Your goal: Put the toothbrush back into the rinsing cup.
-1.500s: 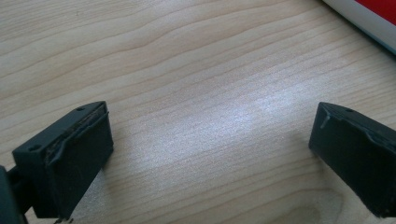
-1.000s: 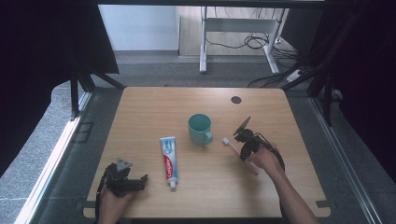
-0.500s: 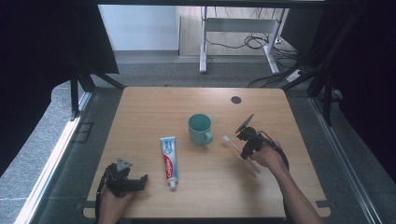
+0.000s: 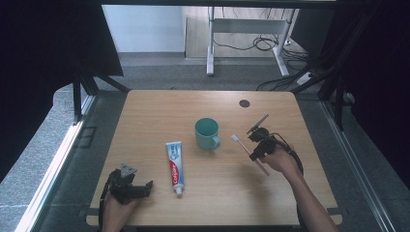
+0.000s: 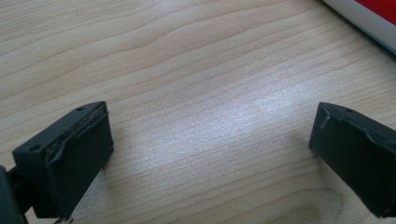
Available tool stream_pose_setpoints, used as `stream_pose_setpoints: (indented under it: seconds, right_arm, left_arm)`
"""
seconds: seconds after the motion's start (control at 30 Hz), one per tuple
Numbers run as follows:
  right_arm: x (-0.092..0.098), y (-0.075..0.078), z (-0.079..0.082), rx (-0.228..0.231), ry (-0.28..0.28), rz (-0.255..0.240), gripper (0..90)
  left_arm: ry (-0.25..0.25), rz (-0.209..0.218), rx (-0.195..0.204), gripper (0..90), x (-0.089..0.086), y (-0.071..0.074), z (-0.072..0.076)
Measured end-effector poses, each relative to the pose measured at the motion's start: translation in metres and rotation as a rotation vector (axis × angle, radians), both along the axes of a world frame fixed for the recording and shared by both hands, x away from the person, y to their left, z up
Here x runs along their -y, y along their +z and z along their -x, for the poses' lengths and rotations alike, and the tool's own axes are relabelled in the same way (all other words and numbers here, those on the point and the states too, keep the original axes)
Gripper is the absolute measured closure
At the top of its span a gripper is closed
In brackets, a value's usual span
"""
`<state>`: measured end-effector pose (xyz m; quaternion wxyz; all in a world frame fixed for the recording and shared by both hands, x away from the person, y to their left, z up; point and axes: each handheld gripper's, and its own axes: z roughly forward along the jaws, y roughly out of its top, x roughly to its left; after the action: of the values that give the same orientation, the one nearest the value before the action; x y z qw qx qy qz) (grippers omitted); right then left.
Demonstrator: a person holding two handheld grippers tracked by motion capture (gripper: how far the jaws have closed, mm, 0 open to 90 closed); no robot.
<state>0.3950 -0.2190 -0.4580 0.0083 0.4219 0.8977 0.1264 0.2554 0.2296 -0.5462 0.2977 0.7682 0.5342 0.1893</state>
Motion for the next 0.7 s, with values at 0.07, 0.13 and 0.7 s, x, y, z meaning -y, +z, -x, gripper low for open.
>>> stream_pose_setpoints:
  seconds: [0.07,0.13,0.7]
  right_arm:
    - [0.000,0.002,0.001,0.008,-0.001,-0.019,83.6]
    - [0.001,0.003,0.001,0.017,-0.001,-0.028,83.6]
    - [0.005,0.020,0.006,0.162,0.000,-0.157,83.6]
  left_arm:
    - [0.000,0.000,0.000,0.0,0.000,0.000,0.000]
    - [0.000,0.000,0.000,0.0,0.000,0.000,0.000]
    - [0.000,0.000,0.000,0.0,0.000,0.000,0.000]
